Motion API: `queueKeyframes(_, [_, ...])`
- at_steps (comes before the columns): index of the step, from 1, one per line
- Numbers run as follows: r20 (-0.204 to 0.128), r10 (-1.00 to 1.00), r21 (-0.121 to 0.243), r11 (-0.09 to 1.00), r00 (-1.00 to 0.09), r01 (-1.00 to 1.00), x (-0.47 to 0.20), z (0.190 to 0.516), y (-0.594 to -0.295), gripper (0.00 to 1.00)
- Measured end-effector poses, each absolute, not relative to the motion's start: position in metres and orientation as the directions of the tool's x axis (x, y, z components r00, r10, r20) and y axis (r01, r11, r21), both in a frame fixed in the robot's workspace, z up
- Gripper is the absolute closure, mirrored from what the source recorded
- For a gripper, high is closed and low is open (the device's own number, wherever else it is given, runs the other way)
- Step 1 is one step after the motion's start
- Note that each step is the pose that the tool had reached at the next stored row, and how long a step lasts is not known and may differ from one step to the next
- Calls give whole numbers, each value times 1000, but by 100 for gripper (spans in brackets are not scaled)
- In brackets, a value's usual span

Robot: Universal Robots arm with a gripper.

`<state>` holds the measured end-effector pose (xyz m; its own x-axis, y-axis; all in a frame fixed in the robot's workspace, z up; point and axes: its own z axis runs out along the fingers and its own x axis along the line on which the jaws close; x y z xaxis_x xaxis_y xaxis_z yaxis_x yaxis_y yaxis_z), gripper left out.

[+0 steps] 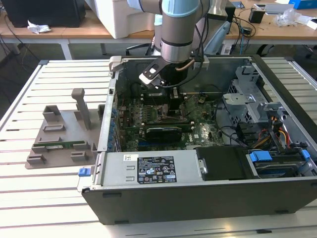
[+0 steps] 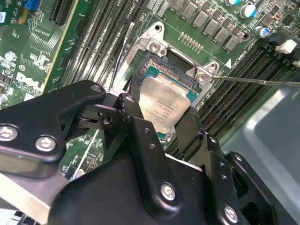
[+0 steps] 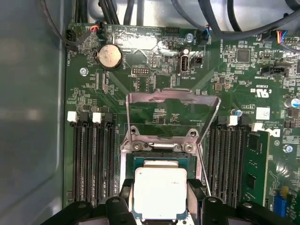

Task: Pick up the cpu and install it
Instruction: 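Place the cpu into insertion slot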

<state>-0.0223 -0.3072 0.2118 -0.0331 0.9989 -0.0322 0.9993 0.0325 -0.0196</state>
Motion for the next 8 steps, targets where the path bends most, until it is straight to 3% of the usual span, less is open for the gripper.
queueKeyframes(8, [-32, 999, -19, 32, -33, 999, -23, 208, -312, 46])
